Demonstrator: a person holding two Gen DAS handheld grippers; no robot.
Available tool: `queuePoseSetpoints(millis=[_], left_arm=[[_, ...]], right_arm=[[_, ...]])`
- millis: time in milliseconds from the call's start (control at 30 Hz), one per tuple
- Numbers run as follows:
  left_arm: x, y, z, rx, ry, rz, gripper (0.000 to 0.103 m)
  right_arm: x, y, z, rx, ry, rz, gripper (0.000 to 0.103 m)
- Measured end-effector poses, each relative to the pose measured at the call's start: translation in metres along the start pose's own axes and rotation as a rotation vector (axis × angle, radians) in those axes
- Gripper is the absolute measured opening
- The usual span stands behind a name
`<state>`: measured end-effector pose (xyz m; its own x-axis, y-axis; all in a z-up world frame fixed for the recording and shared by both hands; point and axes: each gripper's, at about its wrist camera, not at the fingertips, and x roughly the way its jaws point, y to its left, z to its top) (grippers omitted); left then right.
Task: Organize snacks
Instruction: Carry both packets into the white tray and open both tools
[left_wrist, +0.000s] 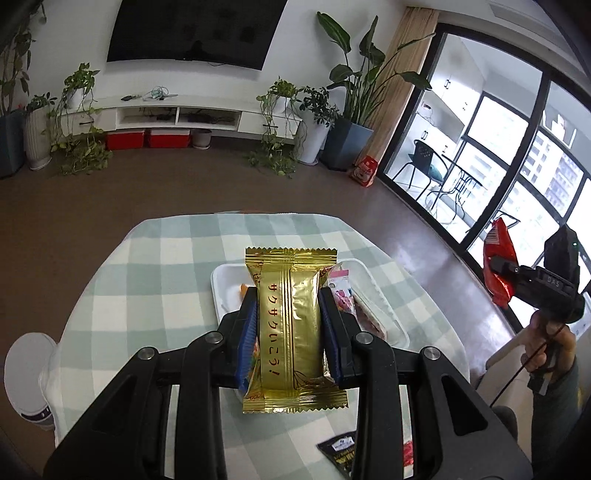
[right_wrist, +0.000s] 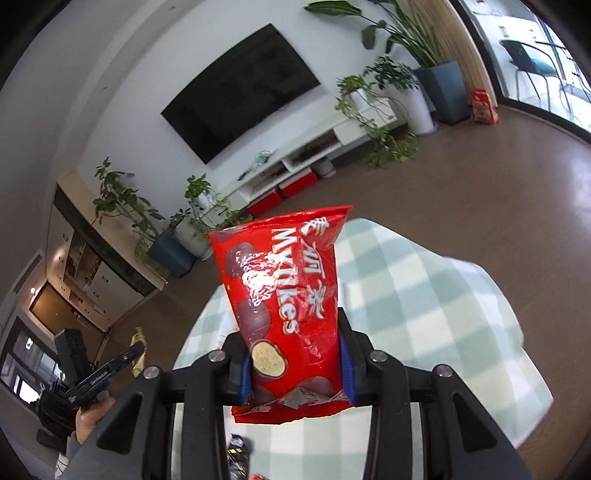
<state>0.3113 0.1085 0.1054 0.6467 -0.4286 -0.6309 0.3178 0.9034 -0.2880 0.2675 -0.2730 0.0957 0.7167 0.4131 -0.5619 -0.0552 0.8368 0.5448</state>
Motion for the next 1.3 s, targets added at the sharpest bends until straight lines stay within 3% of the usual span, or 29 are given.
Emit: queuePoseSetpoints(millis=[233,567,833,1300], left_arm=[[0.079,0.006,0.020,0.015,0.083,0.019,0.029],[0.168,0.012,0.004,0.043,0.164,0.040,0.029],[0.201,0.021,-0.011,0.036,0.189,0.055,0.029],[0.212,0.028,-0.022,0.027,0.231,0.074,0.030]], right_arm=[[0.084,0.052,-0.003,-0.082,0.103,0.024,0.039],[0.169,0.052,-0.044,-0.135,0.224,-0.095,0.039],[0.189,0.032,-0.059,-0.131,0.266,-0.136,0.039],[0.202,0.036,-0.072,-0.223,0.296,-0.227,0.044]])
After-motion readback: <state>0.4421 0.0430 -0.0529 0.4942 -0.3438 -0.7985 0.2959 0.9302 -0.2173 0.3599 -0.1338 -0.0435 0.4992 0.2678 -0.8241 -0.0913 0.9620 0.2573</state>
